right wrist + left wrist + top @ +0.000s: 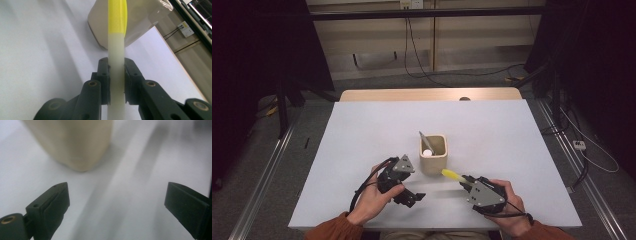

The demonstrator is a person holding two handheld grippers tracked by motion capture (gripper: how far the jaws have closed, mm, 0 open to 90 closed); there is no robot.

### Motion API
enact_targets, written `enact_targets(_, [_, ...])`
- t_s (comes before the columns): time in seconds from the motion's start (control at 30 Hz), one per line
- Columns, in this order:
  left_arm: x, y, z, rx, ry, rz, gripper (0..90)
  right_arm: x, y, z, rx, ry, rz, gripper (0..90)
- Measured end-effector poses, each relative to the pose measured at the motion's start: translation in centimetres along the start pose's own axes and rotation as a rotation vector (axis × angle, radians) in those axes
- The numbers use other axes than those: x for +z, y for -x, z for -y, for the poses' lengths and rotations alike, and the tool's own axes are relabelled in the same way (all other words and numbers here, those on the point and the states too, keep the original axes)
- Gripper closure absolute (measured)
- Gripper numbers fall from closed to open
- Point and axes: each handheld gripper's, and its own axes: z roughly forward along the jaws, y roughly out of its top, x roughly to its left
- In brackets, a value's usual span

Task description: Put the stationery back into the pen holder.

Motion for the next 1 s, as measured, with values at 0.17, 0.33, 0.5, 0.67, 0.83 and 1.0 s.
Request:
enact_targets(0.17, [-0.7, -1.0, 1.1, -0.036, 0.03, -0.056, 6.0, -0.1, 0.5, 0.1, 0.059, -0.011, 0.011, 78.2])
enact_targets(0.33, [-1.3, -2.2, 2.3, -0.072, 0.083, -0.089, 6.3, -0.2, 1.2, 0.2, 0.137, -0.002, 0.002, 78.3])
enact_targets(0.5, [-2.5, -3.0, 3.7, -0.1, 0.141, -0.141, 6.3, -0.3, 1.9, 0.2, 0.209, 0.026, -0.011, 78.2])
enact_targets(0.67, [-3.9, -3.7, 5.1, -0.126, 0.176, -0.168, 6.3, -0.4, 2.6, -0.1, 0.269, 0.049, -0.017, 78.2])
enact_targets(0.83, [-5.1, -3.8, 6.1, -0.149, 0.2, -0.217, 5.2, -0.6, 2.8, -0.6, 0.302, 0.108, -0.025, 78.2])
enact_targets(1.0, [-5.8, -3.5, 7.4, -0.168, 0.215, -0.237, 5.2, -0.6, 3.6, -0.9, 0.371, 0.154, -0.047, 78.2])
